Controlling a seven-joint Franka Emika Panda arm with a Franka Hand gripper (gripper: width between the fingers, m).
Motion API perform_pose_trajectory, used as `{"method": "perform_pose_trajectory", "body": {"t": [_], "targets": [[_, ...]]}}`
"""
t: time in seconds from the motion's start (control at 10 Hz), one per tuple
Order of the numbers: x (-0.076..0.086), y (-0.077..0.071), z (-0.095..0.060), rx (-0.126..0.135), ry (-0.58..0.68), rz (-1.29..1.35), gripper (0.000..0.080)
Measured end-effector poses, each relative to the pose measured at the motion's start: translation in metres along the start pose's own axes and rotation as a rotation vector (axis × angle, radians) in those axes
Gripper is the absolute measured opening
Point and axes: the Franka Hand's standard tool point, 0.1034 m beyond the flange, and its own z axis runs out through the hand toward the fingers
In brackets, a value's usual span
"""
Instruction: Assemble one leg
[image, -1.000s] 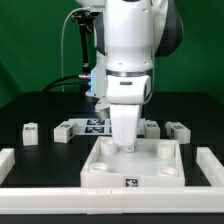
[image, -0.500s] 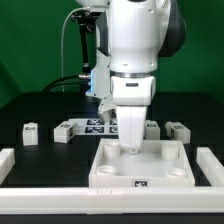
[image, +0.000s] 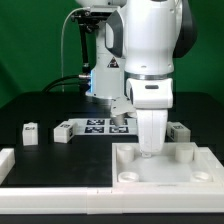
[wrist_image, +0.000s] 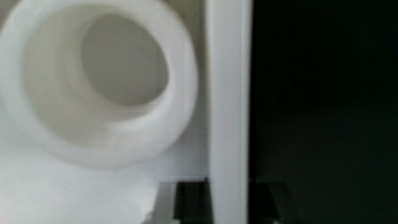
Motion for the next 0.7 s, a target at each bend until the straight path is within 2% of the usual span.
{"method": "perform_pose_trajectory", "body": {"t": [0.2, 0.3, 0.4, 0.5, 0.6, 0.7], "targets": [[-0.0002, -0.0001, 0.0001, 0.0, 0.0, 0.0, 0.0065], [-0.0002, -0.0002, 0.0002, 0.0, 0.0, 0.001, 0.0242], [-0.0003, -0.0002, 0.0002, 0.0, 0.0, 0.001, 0.0242], [-0.0003, -0.0002, 0.0002, 0.001, 0.0, 0.001, 0.0425], [-0.0004, -0.0002, 0.0002, 0.001, 0.0, 0.001, 0.0562], [-0.0006, -0.0002, 0.0002, 0.001, 0.0, 0.001, 0.0562]]}}
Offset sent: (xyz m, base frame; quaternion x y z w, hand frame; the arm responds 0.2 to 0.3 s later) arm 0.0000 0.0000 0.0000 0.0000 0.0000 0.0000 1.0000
